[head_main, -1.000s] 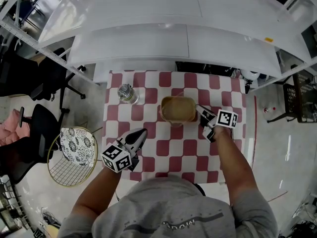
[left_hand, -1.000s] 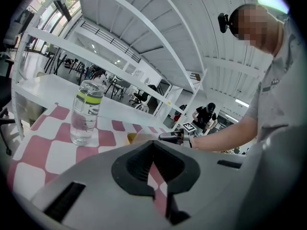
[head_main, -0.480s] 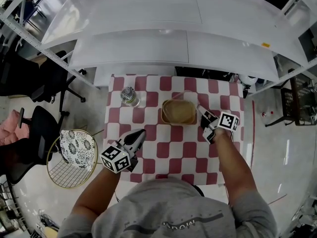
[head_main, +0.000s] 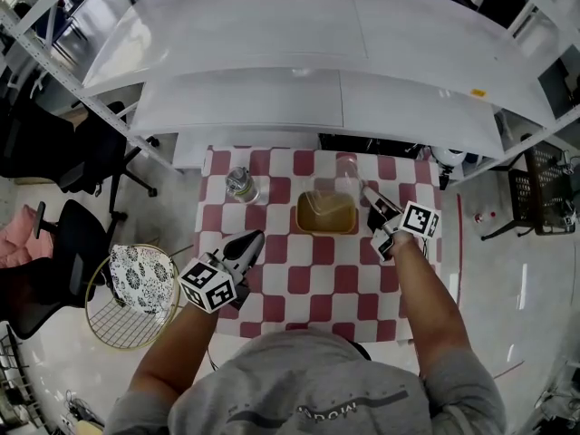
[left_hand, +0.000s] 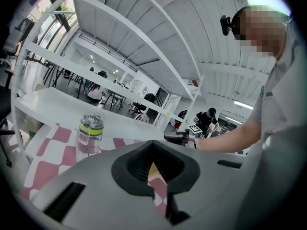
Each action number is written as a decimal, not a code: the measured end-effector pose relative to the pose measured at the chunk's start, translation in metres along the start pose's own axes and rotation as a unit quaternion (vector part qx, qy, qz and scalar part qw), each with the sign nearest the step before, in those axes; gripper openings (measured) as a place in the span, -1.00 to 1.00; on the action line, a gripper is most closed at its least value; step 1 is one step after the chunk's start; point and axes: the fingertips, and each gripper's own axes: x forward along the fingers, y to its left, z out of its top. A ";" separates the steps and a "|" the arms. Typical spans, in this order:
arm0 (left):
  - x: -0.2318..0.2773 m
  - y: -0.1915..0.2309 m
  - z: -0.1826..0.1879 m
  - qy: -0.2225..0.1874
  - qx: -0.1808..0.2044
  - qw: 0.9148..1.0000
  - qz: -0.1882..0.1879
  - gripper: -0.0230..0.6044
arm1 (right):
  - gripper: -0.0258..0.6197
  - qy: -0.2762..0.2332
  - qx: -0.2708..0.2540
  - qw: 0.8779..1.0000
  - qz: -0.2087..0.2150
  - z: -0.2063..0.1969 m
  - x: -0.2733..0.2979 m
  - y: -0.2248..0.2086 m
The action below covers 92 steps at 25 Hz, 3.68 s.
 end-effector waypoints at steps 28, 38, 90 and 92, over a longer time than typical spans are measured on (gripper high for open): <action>-0.018 -0.043 0.195 -0.116 0.107 0.986 -0.059 -0.93 | -0.79 -0.121 -0.130 0.980 0.088 0.122 -0.013 0.205; -0.046 -0.072 0.271 -0.159 0.151 0.970 -0.102 -0.93 | -0.79 -0.168 -0.192 0.959 0.124 0.140 -0.034 0.310; -0.085 -0.161 0.076 -0.120 0.088 0.988 0.030 -0.93 | -0.79 -0.037 -0.120 0.951 0.283 -0.036 -0.211 0.314; -0.087 -0.146 0.065 -0.104 0.080 0.991 0.026 -0.93 | -0.79 -0.040 -0.109 0.957 0.267 -0.048 -0.203 0.305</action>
